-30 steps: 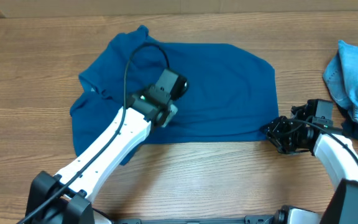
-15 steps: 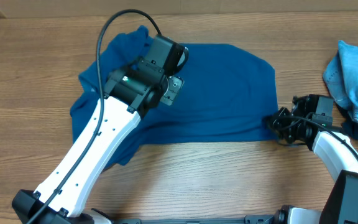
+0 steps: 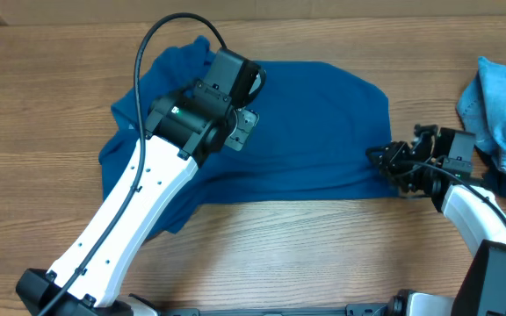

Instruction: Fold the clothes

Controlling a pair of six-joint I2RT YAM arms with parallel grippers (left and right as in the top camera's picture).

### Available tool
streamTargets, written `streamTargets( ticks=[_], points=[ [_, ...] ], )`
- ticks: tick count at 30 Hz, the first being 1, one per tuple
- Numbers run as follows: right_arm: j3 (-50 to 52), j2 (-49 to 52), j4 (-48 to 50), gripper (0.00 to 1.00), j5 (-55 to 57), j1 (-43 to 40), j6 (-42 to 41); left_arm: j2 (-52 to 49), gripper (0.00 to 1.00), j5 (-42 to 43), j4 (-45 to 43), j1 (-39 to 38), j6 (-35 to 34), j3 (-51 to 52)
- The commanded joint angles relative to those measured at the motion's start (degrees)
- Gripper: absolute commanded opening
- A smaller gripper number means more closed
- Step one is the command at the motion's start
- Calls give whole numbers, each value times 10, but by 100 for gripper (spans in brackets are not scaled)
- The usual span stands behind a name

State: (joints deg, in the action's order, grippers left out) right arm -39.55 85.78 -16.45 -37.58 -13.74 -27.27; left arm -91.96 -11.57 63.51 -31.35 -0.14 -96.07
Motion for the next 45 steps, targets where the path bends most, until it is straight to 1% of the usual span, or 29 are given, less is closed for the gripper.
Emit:
streamTargets(
  ticks=[1, 3, 5, 9, 15, 21, 22, 28, 30, 33, 34, 36, 38, 42, 45],
  points=[
    [-11, -2, -36, 44, -21, 2, 28, 0, 63, 7, 4, 3, -11, -13],
    [-11, -2, -66, 49, -22, 2, 40, 0, 64, 7, 3, 3, -11, -13],
    [-11, -2, -92, 51, -21, 2, 50, 0, 65, 7, 3, 3, -11, -13],
    [-11, -2, -122, 53, 2, 2, 52, 0, 66, 7, 3, 3, -11, -13],
    [-10, -1, -106, 52, 107, 2, 46, 0, 66, 7, -3, 3, -12, -13],
    [-10, 0, -73, 51, 110, 2, 45, 0, 66, 7, -3, 3, -12, -13],
    [-10, 1, -69, 48, 110, 2, 45, 0, 66, 7, -3, 3, -12, -13],
    [-10, 17, -59, 46, 115, 2, 45, 0, 65, 7, -3, 3, -12, -13],
    [-10, 28, -55, 39, 114, 2, 31, 0, 65, 7, -3, 3, -12, -13],
    [-10, 32, -42, 16, 113, 2, 18, 0, 65, 7, -3, 3, -12, -13],
    [-10, 32, -32, 12, 105, 2, 17, 0, 66, 7, -3, 3, -12, -13],
    [-10, 32, -11, 7, 87, 2, 17, 0, 66, 7, -3, 3, -12, -13],
    [-10, 32, 14, 4, 73, 2, -1, 0, 66, 7, -2, 3, -12, -13],
    [-10, 32, 61, 4, 62, 2, -44, 0, 66, 7, -3, 3, -12, -13],
    [-10, 32, 85, 4, 67, 2, -55, 0, 66, 7, -3, 3, -12, -13]
  ],
)
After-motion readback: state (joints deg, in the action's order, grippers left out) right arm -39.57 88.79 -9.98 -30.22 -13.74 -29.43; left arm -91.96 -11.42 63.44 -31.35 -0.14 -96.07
